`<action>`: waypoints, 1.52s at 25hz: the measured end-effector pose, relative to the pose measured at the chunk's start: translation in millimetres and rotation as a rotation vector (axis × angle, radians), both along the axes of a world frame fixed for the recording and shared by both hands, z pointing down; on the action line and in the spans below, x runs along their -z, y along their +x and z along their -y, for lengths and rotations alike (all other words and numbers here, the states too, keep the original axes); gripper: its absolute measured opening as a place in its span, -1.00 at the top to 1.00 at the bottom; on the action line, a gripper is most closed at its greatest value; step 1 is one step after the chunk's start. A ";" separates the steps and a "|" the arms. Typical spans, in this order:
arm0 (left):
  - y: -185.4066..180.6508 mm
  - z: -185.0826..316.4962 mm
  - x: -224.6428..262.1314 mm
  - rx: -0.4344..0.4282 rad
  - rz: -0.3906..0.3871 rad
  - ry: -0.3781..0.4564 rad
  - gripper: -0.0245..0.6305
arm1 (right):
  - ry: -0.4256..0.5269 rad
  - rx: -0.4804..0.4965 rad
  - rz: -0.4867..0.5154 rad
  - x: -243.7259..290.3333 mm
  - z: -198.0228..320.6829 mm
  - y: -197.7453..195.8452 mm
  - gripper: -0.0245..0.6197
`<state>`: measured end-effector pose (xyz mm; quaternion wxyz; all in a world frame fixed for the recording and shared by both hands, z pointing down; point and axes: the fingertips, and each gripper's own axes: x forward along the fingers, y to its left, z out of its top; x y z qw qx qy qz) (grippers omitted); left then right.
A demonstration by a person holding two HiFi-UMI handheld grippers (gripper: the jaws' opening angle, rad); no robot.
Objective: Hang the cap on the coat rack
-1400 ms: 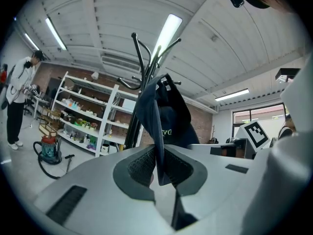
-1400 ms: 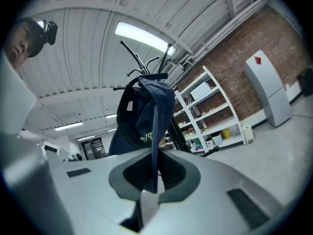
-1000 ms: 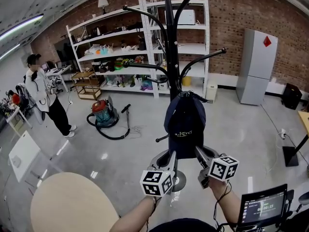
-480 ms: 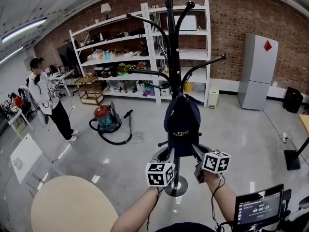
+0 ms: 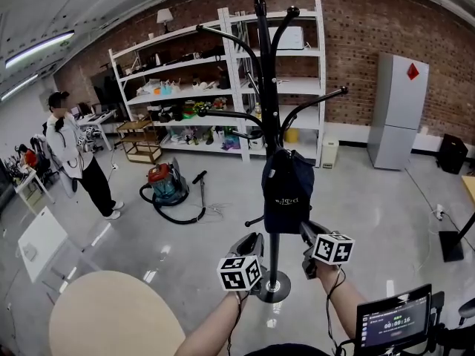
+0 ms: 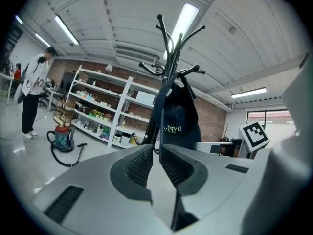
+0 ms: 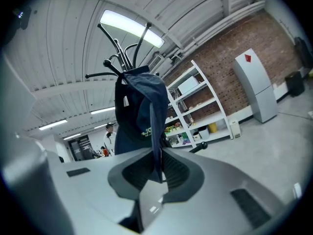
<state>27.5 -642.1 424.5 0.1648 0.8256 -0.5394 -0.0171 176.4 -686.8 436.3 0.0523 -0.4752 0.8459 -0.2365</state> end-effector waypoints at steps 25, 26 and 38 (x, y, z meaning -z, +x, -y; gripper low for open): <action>30.1 -52.9 -21.0 -0.070 -0.057 -0.045 0.80 | -0.020 -0.039 0.021 -23.6 -56.2 37.4 0.52; 33.4 -57.4 -22.4 -0.079 -0.064 -0.051 0.80 | -0.024 -0.034 0.026 -24.4 -61.2 37.6 0.52; 66.5 -128.9 -61.8 -0.239 -0.120 -0.179 0.80 | 0.011 0.197 0.148 -24.6 -143.7 13.4 0.52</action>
